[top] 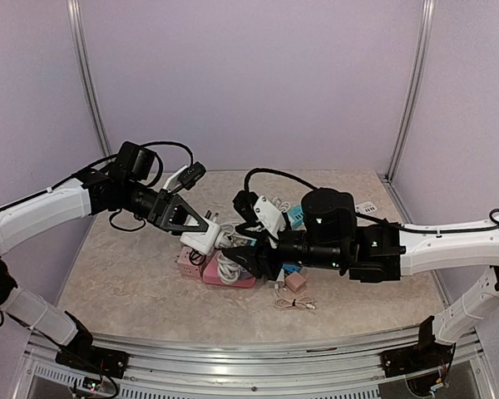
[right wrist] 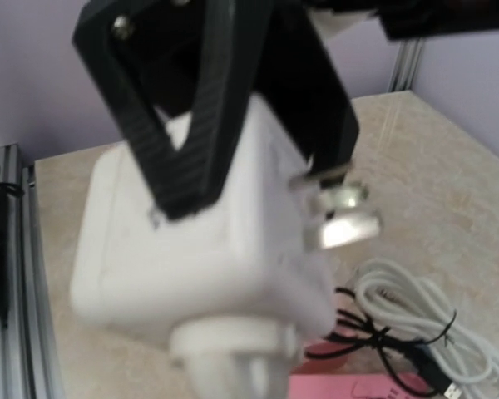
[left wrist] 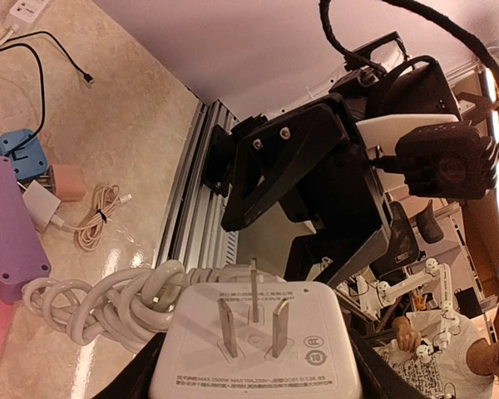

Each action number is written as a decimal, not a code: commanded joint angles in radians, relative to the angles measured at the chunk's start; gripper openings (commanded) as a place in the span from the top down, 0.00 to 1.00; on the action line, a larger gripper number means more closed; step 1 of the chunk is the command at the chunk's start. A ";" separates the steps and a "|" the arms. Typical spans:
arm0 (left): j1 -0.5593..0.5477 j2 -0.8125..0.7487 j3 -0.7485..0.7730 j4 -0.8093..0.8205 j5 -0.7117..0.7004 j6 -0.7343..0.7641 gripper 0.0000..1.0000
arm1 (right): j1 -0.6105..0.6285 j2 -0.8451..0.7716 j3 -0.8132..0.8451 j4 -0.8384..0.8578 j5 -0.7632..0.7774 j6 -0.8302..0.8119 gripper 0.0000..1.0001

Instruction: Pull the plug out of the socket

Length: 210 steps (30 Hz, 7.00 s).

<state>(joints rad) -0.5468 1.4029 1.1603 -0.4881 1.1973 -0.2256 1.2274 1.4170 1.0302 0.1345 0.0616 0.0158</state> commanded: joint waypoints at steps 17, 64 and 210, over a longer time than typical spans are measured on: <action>0.028 0.016 0.016 0.029 0.094 0.077 0.97 | 0.045 0.132 0.120 -0.084 0.130 -0.073 0.55; 0.014 -0.068 -0.105 0.225 -0.199 -0.151 1.00 | 0.069 0.077 0.090 -0.090 0.235 -0.063 1.00; 0.409 -0.224 -0.493 0.425 -1.078 -0.234 0.01 | -0.636 0.048 -0.139 0.004 0.022 0.278 0.00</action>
<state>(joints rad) -0.2047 1.2133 0.6956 -0.2337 0.1184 -0.5388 0.6807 1.4532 0.9291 0.1020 0.1661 0.3328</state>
